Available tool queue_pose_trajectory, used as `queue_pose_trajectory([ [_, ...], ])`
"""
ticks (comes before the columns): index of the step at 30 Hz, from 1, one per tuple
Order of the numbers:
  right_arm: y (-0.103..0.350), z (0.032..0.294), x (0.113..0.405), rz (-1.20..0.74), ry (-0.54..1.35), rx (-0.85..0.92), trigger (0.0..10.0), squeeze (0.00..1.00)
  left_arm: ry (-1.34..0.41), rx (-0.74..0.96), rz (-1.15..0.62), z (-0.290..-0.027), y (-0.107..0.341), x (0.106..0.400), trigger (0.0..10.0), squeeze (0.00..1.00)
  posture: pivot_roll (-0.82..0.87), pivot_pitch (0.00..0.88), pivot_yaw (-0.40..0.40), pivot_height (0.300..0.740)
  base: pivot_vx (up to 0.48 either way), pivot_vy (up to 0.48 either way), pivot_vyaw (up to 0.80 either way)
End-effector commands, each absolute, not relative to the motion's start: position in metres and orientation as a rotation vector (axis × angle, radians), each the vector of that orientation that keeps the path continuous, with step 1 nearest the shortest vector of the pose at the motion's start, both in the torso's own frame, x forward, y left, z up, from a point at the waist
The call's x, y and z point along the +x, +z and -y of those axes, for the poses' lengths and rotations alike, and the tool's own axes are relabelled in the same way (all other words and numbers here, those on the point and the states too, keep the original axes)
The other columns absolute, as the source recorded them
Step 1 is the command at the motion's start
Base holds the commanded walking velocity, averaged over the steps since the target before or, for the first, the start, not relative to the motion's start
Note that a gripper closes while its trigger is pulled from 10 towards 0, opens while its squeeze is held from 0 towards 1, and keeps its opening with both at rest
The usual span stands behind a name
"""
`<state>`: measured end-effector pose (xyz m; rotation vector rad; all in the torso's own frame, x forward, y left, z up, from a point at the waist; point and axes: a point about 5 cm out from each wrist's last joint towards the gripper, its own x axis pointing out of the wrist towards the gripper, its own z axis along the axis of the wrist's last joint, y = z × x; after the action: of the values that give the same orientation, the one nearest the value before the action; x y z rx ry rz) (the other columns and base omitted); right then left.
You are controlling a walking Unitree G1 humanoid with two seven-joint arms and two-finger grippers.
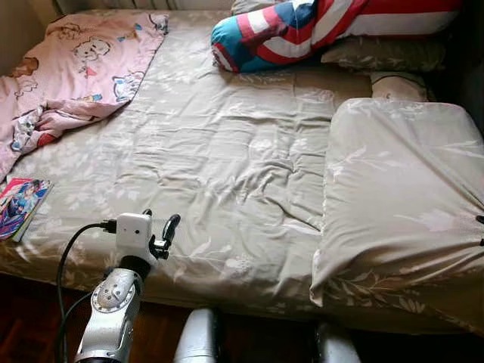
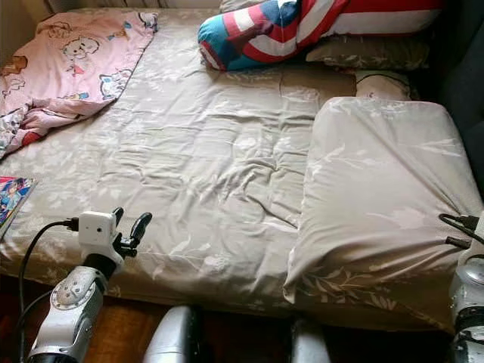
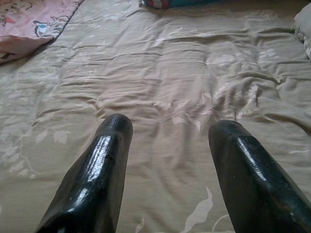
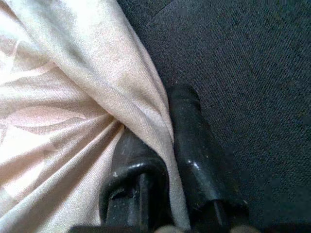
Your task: Clean up the room
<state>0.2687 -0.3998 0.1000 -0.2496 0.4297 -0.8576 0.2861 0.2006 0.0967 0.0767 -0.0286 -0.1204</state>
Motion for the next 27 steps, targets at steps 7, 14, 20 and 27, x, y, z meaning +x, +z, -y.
queue_pose_trajectory([
  [7, 0.137, 0.425, 0.260, -0.298, -1.017, -0.410, 0.0, 0.00, -0.116, 0.096, 0.009, -0.207, 0.091, 0.283, 10.0, 0.00, -0.02, 0.116, 0.056, 0.623, 0.000, 0.000, 0.00],
  [14, 0.137, 0.424, 0.261, -0.301, -1.018, -0.454, 10.0, 0.00, -0.123, 0.091, 0.004, -0.205, 0.090, 0.282, 10.0, 0.00, -0.02, 0.120, 0.057, 0.623, 0.000, 0.000, 0.00],
  [20, 0.130, 0.416, 0.265, -0.291, -0.982, -0.457, 10.0, 1.00, -0.125, 0.090, 0.002, -0.204, 0.090, 0.282, 10.0, 0.00, -0.02, 0.122, 0.058, 0.623, 0.000, 0.000, 0.00],
  [27, 0.140, 0.394, 0.286, -0.126, -0.816, -0.451, 10.0, 0.52, -0.125, 0.086, 0.003, -0.204, 0.090, 0.284, 10.0, 0.00, -0.02, 0.123, 0.055, 0.623, 0.000, 0.000, 0.00],
])
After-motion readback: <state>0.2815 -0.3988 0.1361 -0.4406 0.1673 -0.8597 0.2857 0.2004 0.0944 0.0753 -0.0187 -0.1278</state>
